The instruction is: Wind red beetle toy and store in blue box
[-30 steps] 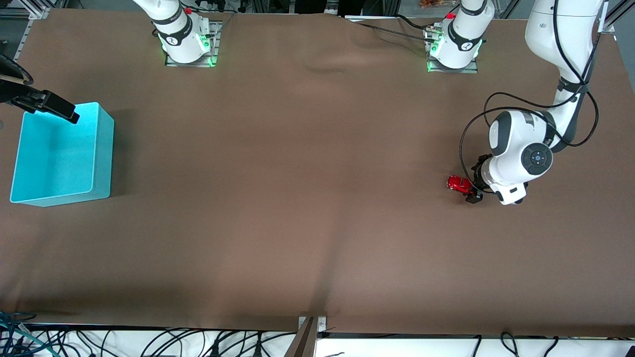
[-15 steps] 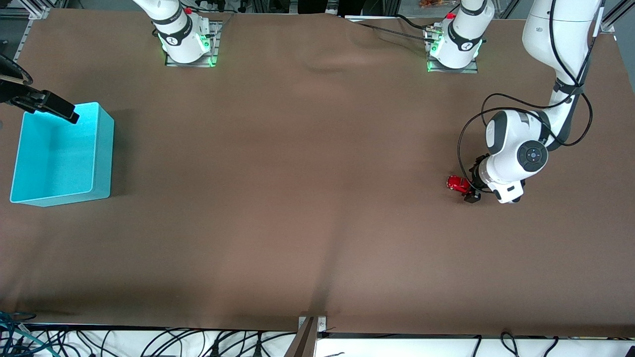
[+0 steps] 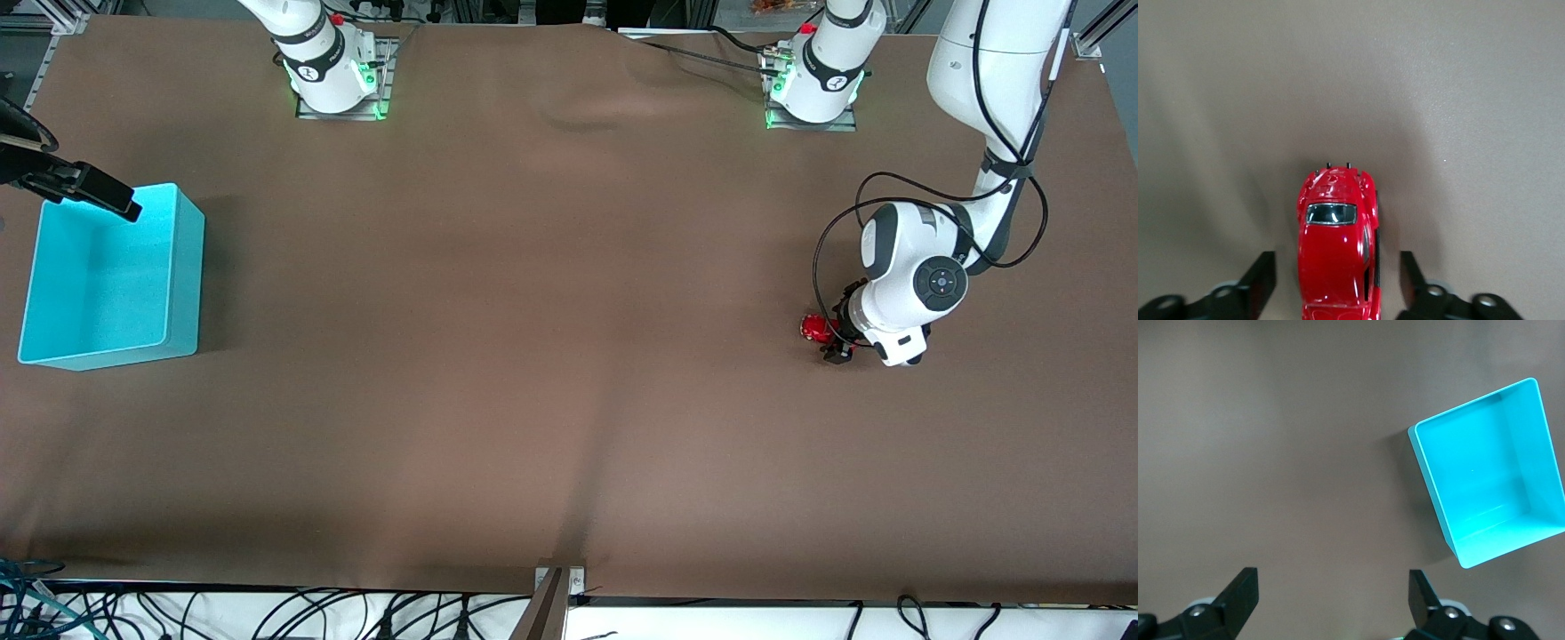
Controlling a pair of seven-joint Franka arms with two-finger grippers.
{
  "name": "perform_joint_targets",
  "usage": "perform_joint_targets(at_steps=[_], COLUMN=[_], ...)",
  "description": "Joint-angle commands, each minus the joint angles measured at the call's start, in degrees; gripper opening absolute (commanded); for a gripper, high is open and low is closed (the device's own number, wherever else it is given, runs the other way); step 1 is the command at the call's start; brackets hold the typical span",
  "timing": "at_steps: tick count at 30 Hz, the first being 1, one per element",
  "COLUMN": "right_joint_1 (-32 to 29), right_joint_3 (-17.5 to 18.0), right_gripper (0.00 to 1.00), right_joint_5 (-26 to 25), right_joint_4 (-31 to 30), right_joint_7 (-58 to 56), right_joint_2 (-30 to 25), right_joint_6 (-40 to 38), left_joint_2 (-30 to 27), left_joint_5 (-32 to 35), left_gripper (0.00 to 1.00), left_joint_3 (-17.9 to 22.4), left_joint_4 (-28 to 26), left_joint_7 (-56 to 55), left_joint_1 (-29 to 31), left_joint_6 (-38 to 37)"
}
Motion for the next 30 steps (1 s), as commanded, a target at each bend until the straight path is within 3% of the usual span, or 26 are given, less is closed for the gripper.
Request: perform_joint_targets(at_steps=[1,9,30], right_joint_1=[0.3,0.3,0.3], right_joint_3=[-0.4,-0.4,-0.5], right_gripper=[1.0,1.0,1.0], right_joint_5=[0.1,0.1,0.1], right_joint_4=[1.4,1.4,1.4], right_joint_7=[-0.6,-0.6,-0.6], right_joint_2=[0.3,0.4,0.4], right_joint_6=[-1.1,-1.1,-1.1], left_joint_2=[-2.9,-2.3,3.0], left_joint_5=[0.1,0.0,0.1], left_gripper=[0.0,0.0,0.0], left_joint_3=[-1.0,-3.6,-4.2], left_joint_4=[-0.6,-0.8,-0.1], left_joint_7=[-8.2,-13.1,-12.1], left_joint_1=[-1.0,-0.9,-0.4], left_joint_6=[-1.2,-2.0,1.5])
